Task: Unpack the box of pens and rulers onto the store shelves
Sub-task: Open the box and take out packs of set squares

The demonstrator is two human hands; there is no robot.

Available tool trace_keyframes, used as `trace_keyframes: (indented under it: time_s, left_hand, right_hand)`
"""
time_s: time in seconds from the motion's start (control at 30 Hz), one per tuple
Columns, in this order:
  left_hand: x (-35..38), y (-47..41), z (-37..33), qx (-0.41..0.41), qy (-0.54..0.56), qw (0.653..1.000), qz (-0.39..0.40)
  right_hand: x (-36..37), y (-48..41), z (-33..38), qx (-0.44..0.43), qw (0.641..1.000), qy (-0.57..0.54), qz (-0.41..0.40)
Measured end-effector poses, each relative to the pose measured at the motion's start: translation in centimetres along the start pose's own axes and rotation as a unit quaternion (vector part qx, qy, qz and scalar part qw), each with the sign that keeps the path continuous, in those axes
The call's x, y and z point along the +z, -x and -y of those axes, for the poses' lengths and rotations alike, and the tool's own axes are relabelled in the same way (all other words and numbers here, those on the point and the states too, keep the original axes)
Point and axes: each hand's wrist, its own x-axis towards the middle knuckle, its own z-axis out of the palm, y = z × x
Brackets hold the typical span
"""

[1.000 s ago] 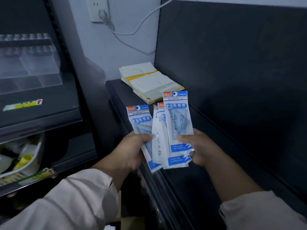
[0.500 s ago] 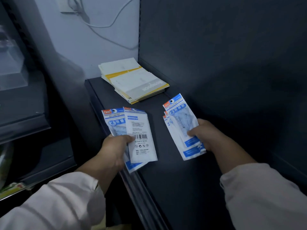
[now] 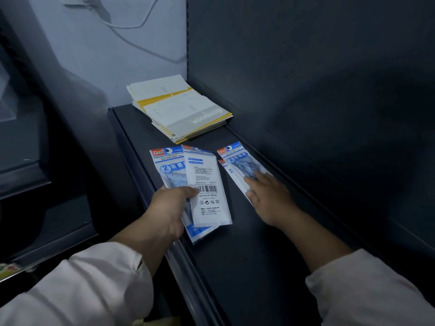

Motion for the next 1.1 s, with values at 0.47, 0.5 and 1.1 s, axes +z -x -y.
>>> trace_keyframes:
  time_s: [0.47, 0.5, 1.1]
  left_hand:
    - [2.8, 2.6, 0.8, -0.034, 0.026, 0.997, 0.064]
    - [2.7, 2.8, 0.8, -0.040, 0.030, 0.997, 0.061]
    - [0.1, 2.5, 0.3, -0.031, 0.040, 0.998, -0.022]
  right_hand:
    - [-3.1, 5.1, 5.7, 0.173, 0.741, -0.647, 0.053]
    - [-2.9, 5.1, 5.4, 0.180, 0.736, -0.650, 0.056]
    - [1.1, 4.8, 3.7, 0.046, 0.994, 0.013, -0.095]
